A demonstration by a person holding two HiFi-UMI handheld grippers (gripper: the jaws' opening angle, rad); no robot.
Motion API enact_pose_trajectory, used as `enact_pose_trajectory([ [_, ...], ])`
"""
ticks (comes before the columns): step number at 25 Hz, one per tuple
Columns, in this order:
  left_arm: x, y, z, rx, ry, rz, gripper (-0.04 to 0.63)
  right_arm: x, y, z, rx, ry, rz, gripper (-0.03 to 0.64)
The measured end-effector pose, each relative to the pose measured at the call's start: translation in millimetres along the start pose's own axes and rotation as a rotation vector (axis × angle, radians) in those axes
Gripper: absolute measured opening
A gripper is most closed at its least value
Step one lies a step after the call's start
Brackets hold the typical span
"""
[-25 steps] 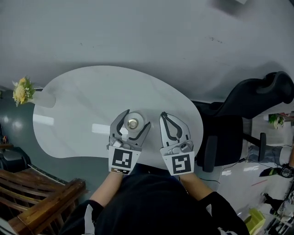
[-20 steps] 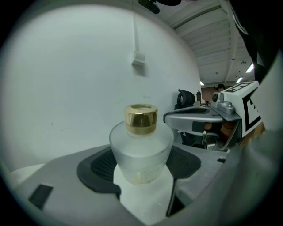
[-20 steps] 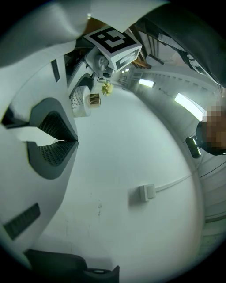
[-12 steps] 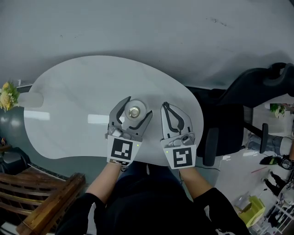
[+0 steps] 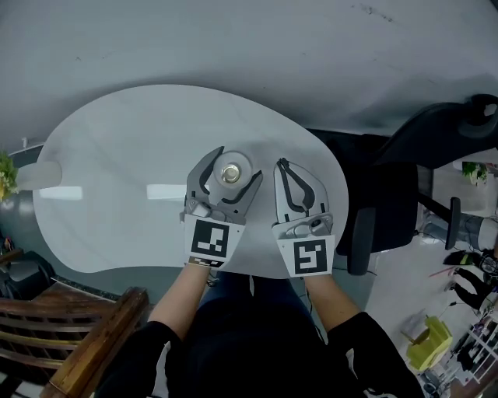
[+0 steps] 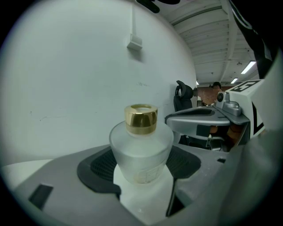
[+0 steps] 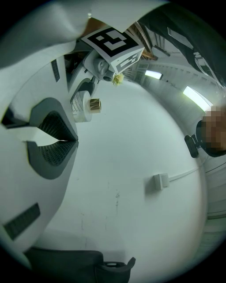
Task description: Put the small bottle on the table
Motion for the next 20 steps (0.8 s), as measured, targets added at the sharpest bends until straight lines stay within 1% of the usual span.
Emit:
enact_pose_trajectory([
  [5,12,-16,-4,0.02,-0.003,0.014,0.333,16,-2,-4,0.023,-0.014,0.019,0.021],
  [9,20,-30,-5,0.035,-0.009,0.03,0.333,35,-1,-7,0.043,-0.046,0.083,0.022],
  [12,26,-39,-7,0.047,-0.013,0.041,0.333,43,-3,-10,0.052,-0.051,0.092,0.022],
  [17,39,-55,-9,0.065,-0.008,0.065,0.333,68,-1,-11,0.062,-0.088,0.198,0.022],
  [20,49,-64,-11,0.078,-0.01,0.086,0.333,77,-3,-13,0.07,-0.098,0.221,0.021],
])
Point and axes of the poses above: the fingertips, and each gripper's own axes: y backward along the fingers, z to its left, x out of its underside, the point moved 2 cm from there along y, backward along the fingers, and after that the axes turned 2 degrees about -z, right-handed, at the moved point
